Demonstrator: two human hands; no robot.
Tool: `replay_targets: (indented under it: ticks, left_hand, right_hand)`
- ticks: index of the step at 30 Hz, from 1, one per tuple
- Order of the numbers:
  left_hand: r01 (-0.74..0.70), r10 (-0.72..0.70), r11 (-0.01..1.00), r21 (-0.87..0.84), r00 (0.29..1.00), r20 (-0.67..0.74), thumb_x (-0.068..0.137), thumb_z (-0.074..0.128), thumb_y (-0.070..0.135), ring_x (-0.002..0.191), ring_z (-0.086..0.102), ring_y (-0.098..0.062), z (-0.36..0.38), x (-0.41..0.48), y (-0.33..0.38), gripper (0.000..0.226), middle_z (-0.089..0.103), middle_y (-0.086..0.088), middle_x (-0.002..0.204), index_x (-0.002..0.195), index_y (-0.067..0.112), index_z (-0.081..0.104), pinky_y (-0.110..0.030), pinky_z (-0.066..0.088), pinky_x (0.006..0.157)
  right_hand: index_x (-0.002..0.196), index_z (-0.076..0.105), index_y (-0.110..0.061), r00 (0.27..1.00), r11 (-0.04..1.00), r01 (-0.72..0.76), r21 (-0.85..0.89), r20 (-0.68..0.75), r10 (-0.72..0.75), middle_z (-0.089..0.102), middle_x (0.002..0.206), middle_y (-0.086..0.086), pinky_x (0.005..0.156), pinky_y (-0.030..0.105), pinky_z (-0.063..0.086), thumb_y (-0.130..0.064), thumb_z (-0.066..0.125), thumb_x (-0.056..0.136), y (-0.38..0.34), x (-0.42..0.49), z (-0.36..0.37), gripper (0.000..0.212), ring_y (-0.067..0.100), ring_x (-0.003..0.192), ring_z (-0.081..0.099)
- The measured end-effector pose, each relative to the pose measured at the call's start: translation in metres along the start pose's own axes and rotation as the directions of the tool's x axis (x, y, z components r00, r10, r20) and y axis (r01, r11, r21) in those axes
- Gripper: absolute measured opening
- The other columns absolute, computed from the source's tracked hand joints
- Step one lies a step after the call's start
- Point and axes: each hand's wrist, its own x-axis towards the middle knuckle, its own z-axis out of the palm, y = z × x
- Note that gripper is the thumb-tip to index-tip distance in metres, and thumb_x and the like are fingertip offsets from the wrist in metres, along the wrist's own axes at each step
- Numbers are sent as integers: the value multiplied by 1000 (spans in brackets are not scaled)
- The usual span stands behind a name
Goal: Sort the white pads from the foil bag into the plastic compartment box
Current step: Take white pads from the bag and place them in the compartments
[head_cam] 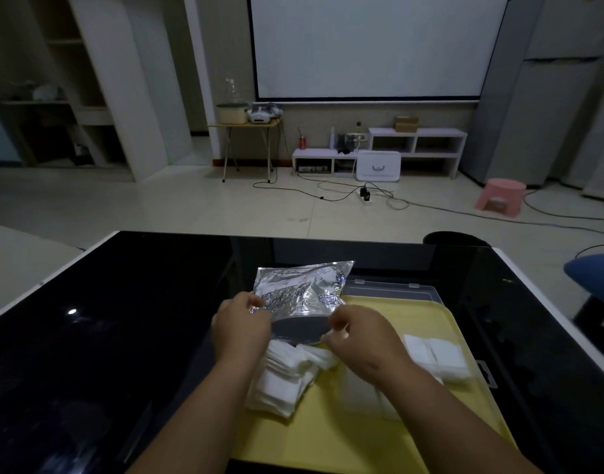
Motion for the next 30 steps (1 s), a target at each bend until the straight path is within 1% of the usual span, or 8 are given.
replay_targets:
  ticks: [4,6,9,15,19,22,25,30]
  left_hand:
    - [-44,58,991,-127,993,106,81,55,5,82,61,-20,0,-9,9,26,65,4,88,74,29,62,-32,49,72]
    - [-54,80,988,-145,981,176,81,52,2,81,61,-18,1,-11,12,30,65,6,87,75,29,63,-31,48,71]
    - [-61,97,987,-151,965,244,83,52,0,82,62,-13,2,-13,14,33,66,8,87,75,29,64,-30,50,74]
    - [-65,108,986,-155,951,290,81,51,-5,88,64,-10,-1,-14,18,39,69,9,89,75,30,66,-28,51,79]
    - [-55,98,987,-151,950,296,79,53,-4,86,66,-13,-3,-14,18,36,71,8,85,76,28,68,-33,55,82]
    - [-52,103,982,-179,951,291,81,56,-1,82,65,-12,-3,-17,21,29,69,8,83,78,25,69,-31,53,73]
    - [-17,94,966,-260,953,287,86,63,7,83,65,-12,-1,-18,25,18,69,6,86,85,23,70,-27,52,70]
    - [63,61,934,-352,942,331,85,69,14,81,66,-20,5,-19,30,7,71,-1,83,85,21,71,-32,50,69]
  right_hand:
    - [119,60,-33,980,947,108,-301,191,-51,63,114,-8,96,37,35,-52,67,78,-4,-7,10,46,20,111,50]
    - [122,56,-33,977,887,178,-427,181,-109,62,119,-5,98,40,31,-44,60,84,-5,-9,14,40,22,116,47]
    - [118,58,-29,978,843,205,-497,129,-162,63,116,-2,98,41,30,-25,49,91,-6,-11,18,29,24,115,47]
    - [102,65,-27,981,844,189,-503,59,-184,67,101,-4,93,40,31,-20,47,91,-5,-12,17,22,23,105,51]
    - [109,66,-30,985,933,121,-338,-78,-156,68,95,-4,85,36,37,-28,52,90,-9,-10,7,24,21,94,55]
    - [106,68,-29,991,998,-57,28,-117,59,68,94,-3,68,29,44,-24,56,87,-8,-8,-2,23,17,85,59]
    - [96,69,-22,980,927,-173,333,-41,197,68,86,-3,70,34,52,-13,59,83,-4,-5,-9,19,18,81,64]
    - [97,69,-18,957,797,-241,554,-1,290,70,84,5,76,45,58,-4,61,79,-2,-5,-15,24,20,72,65]
